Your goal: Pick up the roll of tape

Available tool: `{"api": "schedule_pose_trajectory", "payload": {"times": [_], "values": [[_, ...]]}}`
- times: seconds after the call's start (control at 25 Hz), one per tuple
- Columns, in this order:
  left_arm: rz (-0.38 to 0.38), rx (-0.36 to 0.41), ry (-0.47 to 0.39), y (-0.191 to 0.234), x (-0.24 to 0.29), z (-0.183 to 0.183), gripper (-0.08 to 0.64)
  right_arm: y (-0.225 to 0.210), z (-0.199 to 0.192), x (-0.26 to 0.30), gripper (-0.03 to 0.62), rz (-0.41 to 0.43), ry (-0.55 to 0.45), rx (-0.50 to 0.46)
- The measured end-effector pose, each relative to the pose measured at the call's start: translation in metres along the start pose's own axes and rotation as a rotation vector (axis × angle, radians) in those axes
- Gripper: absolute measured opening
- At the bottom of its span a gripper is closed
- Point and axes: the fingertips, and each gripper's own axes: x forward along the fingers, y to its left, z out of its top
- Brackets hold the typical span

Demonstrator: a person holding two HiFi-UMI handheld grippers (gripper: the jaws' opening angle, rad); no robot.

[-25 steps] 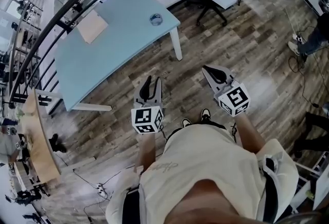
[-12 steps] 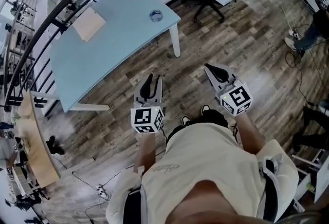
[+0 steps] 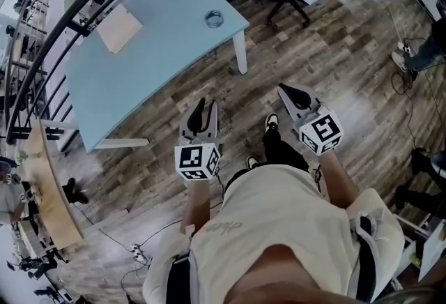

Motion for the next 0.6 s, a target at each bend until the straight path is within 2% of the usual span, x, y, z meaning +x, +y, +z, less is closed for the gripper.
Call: {"api": "schedule_pose_trajectory", "payload": {"times": [0.2, 0.6], "values": [[0.021, 0.008, 0.021, 0.012, 0.048, 0.004, 0.117, -0.042, -0.001, 0.036, 0.006, 0.019, 0.011, -0.025], [0.060, 0.006, -0.006, 0.037, 0.142, 0.034, 0.117, -0.119, 0.019, 0.107, 0.006, 0.076, -0.019, -0.047]]}}
